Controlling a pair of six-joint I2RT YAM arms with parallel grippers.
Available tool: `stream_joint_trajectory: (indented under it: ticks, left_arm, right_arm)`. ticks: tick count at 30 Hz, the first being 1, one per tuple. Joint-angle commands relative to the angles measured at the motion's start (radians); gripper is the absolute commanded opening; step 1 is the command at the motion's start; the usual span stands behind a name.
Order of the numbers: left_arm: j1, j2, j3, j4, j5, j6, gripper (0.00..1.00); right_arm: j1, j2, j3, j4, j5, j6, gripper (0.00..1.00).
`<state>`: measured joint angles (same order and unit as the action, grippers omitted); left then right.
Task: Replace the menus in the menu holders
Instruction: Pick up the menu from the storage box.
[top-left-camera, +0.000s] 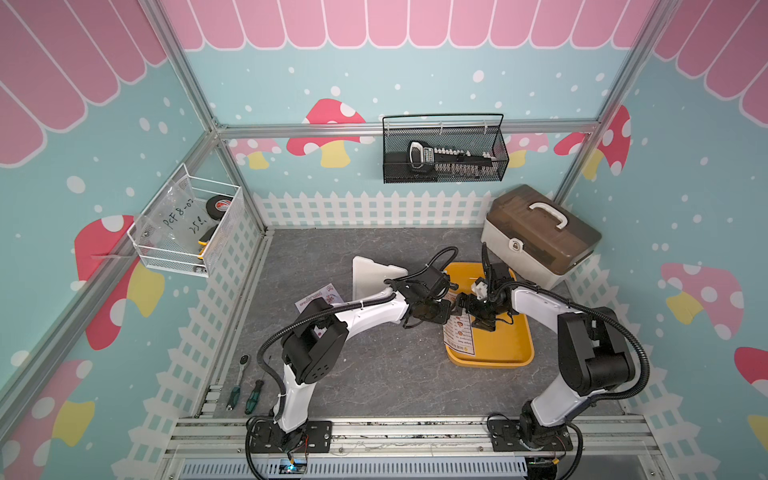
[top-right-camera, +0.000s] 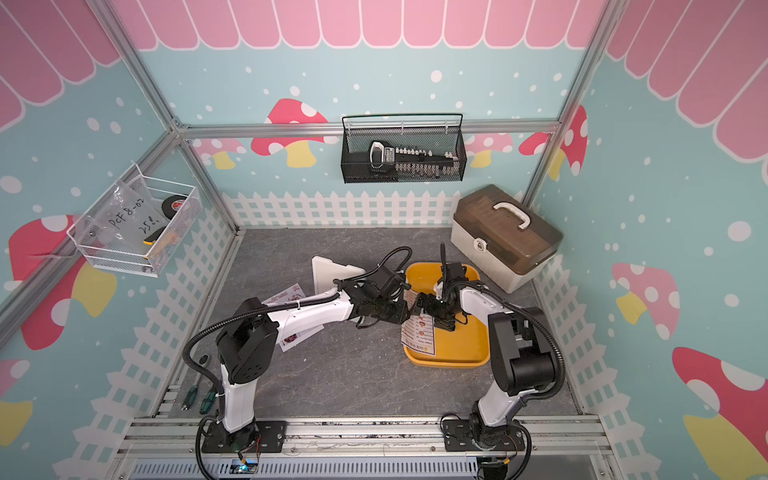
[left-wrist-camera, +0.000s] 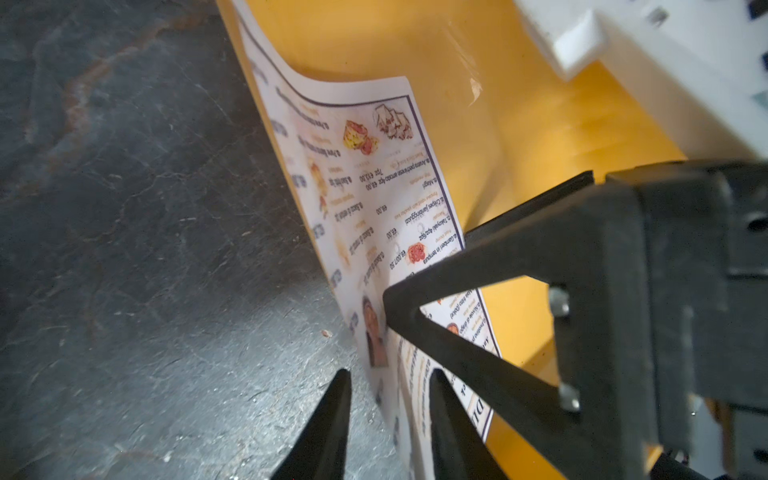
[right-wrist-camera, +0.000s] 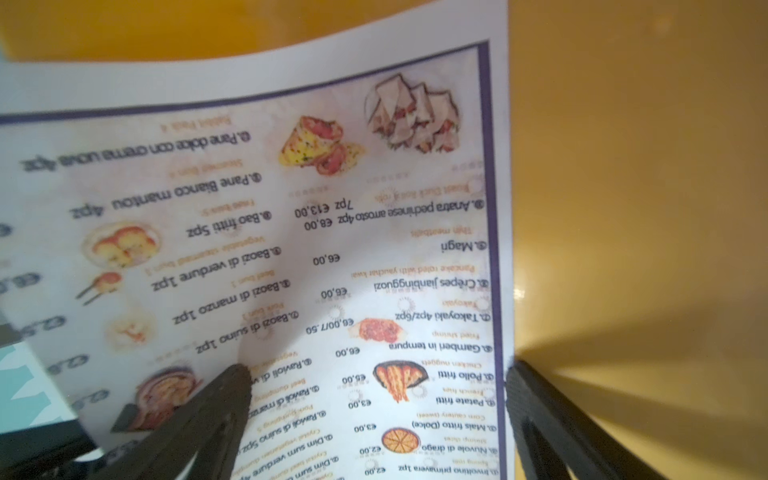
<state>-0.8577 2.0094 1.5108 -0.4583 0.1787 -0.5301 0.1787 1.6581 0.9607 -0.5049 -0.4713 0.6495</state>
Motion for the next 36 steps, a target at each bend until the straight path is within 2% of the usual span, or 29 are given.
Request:
stream_joint_trajectory:
  ticks: [1,13,19,23,36]
  left_arm:
    - [0.006,0.000,0.029,-0.003,-0.005,-0.013,0.27]
    - [0.017,-0.033,0.021,-0.005,0.018,-0.034,0.12]
    - [0.019,-0.046,0.023,-0.005,0.024,-0.033,0.12]
    - [0.020,-0.043,0.025,-0.011,0.027,-0.036,0.06]
    - [0.023,-0.078,0.049,-0.038,0.031,-0.036,0.08]
  right_arm:
    - [0.008,-0.014,-0.022,-0.019,-0.003,0.017,0.98]
    - [0.009,-0.029,-0.002,-0.043,0.020,0.013,0.98]
    - [0.009,-0.033,0.007,-0.052,0.030,0.012,0.98]
    - [0.009,-0.036,0.014,-0.057,0.036,0.008,0.98]
    - [-0.002,-0.058,0.099,-0.134,0.077,-0.033,0.98]
